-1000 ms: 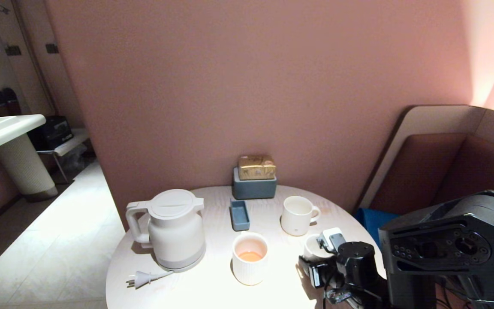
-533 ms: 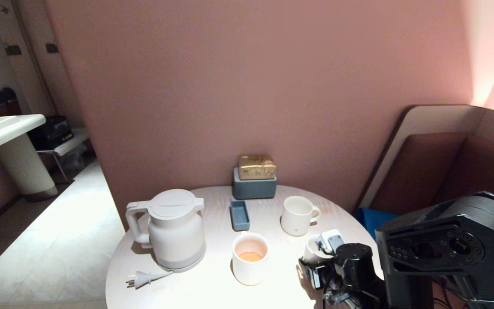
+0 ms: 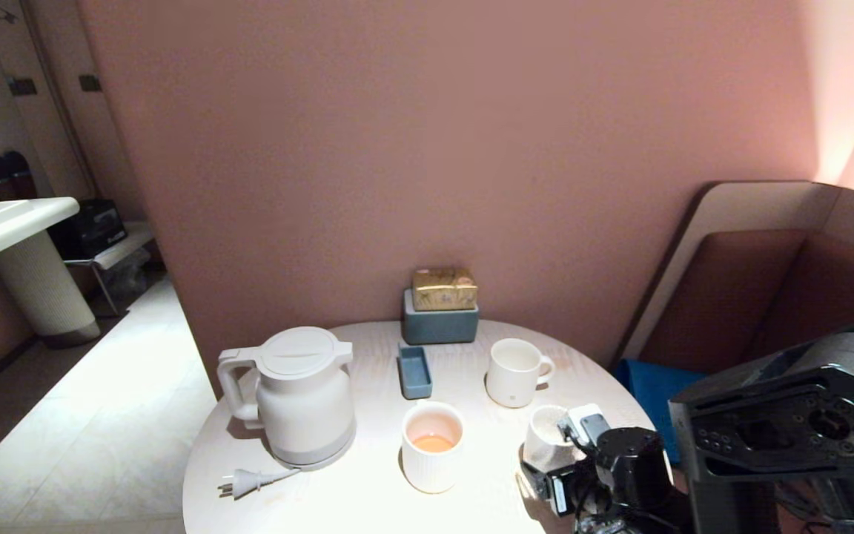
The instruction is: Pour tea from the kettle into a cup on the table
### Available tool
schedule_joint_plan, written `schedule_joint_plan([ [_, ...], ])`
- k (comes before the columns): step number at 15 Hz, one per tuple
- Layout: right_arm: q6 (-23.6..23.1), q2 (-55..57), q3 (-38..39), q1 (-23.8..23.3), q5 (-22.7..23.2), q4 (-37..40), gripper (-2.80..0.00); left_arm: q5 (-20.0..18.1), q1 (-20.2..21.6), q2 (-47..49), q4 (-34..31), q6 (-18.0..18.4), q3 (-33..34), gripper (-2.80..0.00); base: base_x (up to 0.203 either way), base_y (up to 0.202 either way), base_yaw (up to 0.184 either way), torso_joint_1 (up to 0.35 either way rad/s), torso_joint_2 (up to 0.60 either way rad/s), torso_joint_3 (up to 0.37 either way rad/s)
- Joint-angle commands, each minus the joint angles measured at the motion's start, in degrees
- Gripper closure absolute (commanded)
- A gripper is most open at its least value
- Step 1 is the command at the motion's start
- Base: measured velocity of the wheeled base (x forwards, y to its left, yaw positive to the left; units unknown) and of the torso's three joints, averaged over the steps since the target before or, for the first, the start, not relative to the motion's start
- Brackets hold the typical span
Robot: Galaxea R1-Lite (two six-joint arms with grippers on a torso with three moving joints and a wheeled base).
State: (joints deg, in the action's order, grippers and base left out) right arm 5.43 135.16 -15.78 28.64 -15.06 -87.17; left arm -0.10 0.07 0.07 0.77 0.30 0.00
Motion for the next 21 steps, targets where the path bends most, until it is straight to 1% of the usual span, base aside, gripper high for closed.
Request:
schedule_joint_plan([
  [1,0.08,-6.81,5.11,0.03,0.46,-2.65,-2.8,0.01,0.01,0.01,0.02,-0.01,0.0,0.0,0.0,0.0,0.0,0.0,0.0,0.0],
  [4,-0.05,-14.86,12.27,0.96,0.66,-2.64,-2.8,0.01,0.01,0.01,0.02,-0.02,0.0,0.0,0.0,0.0,0.0,0.0,0.0,0.0],
  [6,-0.11,-22.87,14.43,1.24,0.38,-1.31,-2.8,0.01,0.01,0.01,0.02,0.05,0.0,0.0,0.0,0.0,0.0,0.0,0.0,0.0],
  [7,-0.14,-28.42,14.81,1.29,-0.17,1.11,-2.8,0.01,0.01,0.01,0.02,0.05,0.0,0.0,0.0,0.0,0.0,0.0,0.0,0.0],
  [9,-0.63,-41.1,14.83,1.36,-1.91,8.78,-2.8,0.01,0.01,0.01,0.02,-0.03,0.0,0.0,0.0,0.0,0.0,0.0,0.0,0.0],
  [10,-1.1,-48.07,14.29,1.38,-3.46,14.35,-2.8,0.01,0.01,0.01,0.02,0.05,0.0,0.0,0.0,0.0,0.0,0.0,0.0,0.0],
  [12,-2.24,-62.11,11.64,1.4,-7.08,28.03,-2.8,0.01,0.01,0.01,0.02,0.05,0.0,0.0,0.0,0.0,0.0,0.0,0.0,0.0],
  [14,-4.42,-77.89,5.27,1.41,-13.21,46.55,-2.8,0.01,0.01,0.01,0.03,-0.04,0.0,0.0,0.0,0.0,0.0,0.0,0.0,0.0],
  [15,-5.79,-85.2,1.28,1.39,-17.12,56.45,-2.8,0.01,0.01,0.01,0.02,0.04,0.0,0.0,0.0,0.0,0.0,0.0,0.0,0.0],
  [16,-7.03,-91.85,-3.15,0.8,-22.02,67.81,-2.8,0.01,0.01,0.01,0.02,-0.02,0.0,0.0,0.0,0.0,0.0,0.0,0.0,0.0],
  [17,-8.13,-96.89,-6.65,-1.67,-26.79,78.38,-2.8,0.01,0.01,0.01,0.02,0.05,0.0,0.0,0.0,0.0,0.0,0.0,0.0,0.0],
  [18,-9.37,-100.11,-8.09,-6.3,-29.77,84.38,-2.8,0.01,0.01,0.01,0.02,0.05,0.0,0.0,0.0,0.0,0.0,0.0,0.0,0.0],
  [19,-11.01,-103.92,-8.85,-12.1,-31.94,86.77,-2.8,0.01,0.01,0.01,0.02,0.0,0.0,0.0,0.0,0.0,0.0,0.0,0.0,0.0],
  [20,-12.22,-108.5,-9.13,-15.6,-33.44,88.34,-2.8,0.01,0.01,0.01,0.02,0.02,0.0,0.0,0.0,0.0,0.0,0.0,0.0,0.0],
  [21,-13.04,-112.37,-8.69,-17.64,-34.66,89.47,-2.8,0.01,0.01,0.01,0.02,0.04,0.0,0.0,0.0,0.0,0.0,0.0,0.0,0.0],
])
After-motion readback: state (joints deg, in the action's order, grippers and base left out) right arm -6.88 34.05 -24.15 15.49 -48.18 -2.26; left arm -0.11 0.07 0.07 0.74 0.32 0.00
